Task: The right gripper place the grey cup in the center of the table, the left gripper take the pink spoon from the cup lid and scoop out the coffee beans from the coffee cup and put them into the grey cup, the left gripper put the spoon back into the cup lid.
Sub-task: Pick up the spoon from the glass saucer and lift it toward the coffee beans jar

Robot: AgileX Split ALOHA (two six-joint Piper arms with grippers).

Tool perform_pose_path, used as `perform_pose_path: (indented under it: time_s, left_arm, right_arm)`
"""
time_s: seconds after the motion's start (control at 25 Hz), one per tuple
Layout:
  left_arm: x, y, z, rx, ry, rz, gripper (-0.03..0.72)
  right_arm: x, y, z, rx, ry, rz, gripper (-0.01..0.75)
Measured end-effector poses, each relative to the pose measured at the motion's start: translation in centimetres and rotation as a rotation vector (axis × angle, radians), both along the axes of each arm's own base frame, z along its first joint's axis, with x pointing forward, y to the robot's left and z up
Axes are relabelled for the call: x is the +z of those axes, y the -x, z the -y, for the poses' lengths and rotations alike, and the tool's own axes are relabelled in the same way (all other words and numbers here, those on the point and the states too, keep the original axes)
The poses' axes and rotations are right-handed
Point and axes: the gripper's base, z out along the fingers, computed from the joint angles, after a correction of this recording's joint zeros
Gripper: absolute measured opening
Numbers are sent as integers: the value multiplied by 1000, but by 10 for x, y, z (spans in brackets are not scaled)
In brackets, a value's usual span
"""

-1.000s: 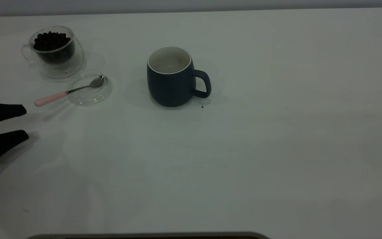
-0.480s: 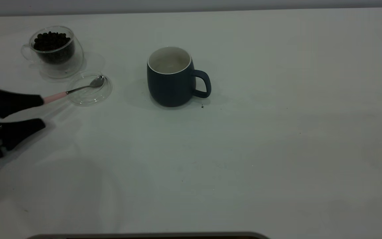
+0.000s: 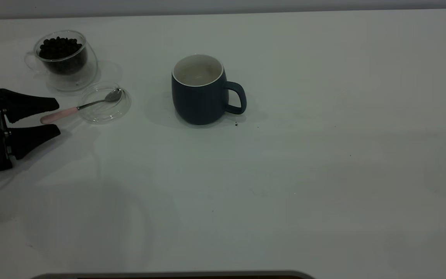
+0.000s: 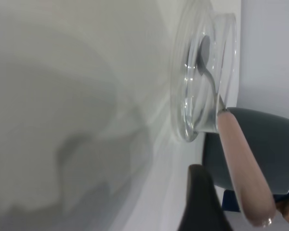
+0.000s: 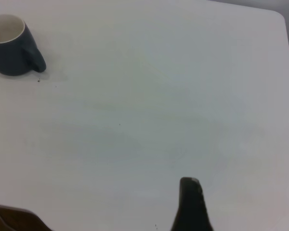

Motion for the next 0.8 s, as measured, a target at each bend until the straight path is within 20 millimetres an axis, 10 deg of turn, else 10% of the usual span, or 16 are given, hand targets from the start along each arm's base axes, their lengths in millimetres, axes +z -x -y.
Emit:
perform_pose_path:
  time_s: [0.52,0.8]
  left_arm:
    - [0,0,0,-2,-5,3,148]
    - [0,0,0,-9,-19,18,136]
  right_arm:
    - [0,0,0,0,0,0,588]
    - [0,0,0,0,0,0,588]
